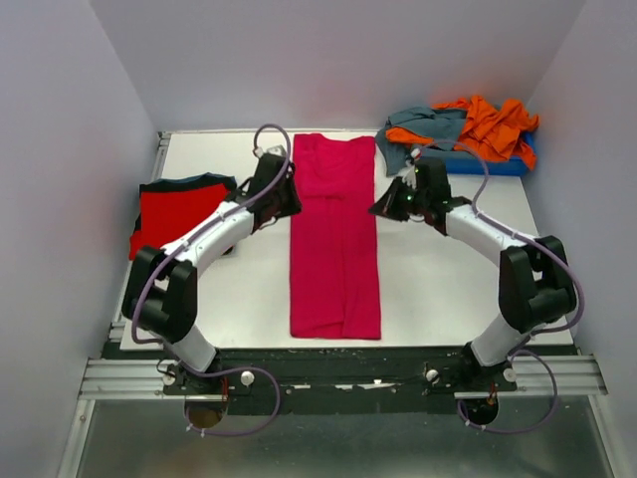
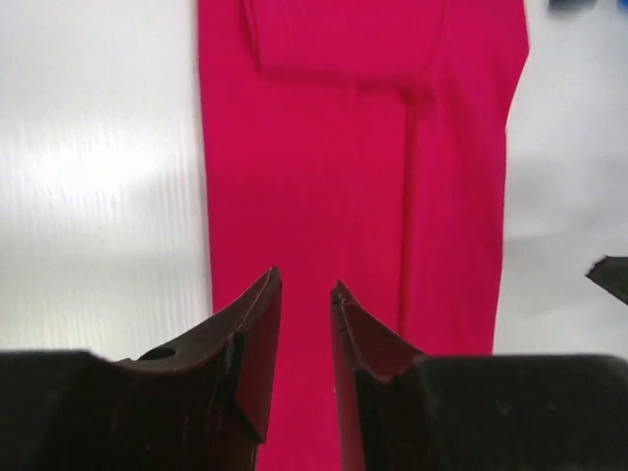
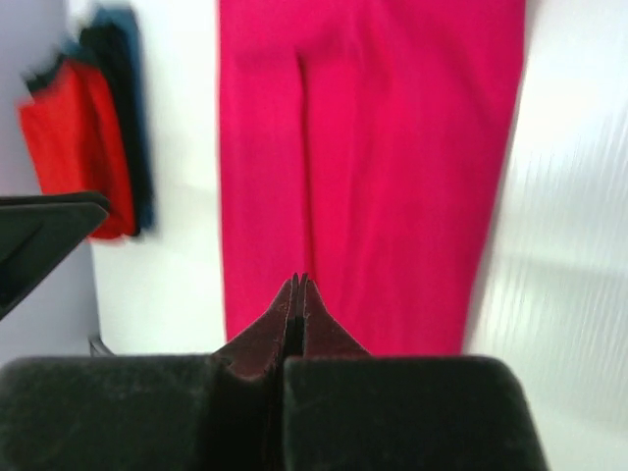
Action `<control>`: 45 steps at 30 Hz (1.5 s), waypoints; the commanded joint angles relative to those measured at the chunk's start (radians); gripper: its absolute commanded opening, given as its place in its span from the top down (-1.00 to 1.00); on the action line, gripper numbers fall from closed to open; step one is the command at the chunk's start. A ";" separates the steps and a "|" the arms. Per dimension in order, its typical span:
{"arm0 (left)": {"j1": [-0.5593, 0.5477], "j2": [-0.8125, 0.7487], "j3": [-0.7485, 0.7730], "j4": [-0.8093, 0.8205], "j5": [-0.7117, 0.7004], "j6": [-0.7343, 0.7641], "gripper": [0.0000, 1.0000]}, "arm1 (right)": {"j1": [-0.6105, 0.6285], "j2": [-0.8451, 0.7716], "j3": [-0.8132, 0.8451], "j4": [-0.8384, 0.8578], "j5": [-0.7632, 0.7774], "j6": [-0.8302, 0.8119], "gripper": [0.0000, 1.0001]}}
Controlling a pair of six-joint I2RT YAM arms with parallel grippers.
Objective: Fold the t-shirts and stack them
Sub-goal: Grab the bottom of the folded rectangular tshirt with both arms
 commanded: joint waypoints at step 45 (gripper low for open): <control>-0.699 -0.359 -0.500 -0.181 -0.180 -0.083 -0.16 | 0.219 -0.006 -0.301 0.146 0.005 -0.021 0.97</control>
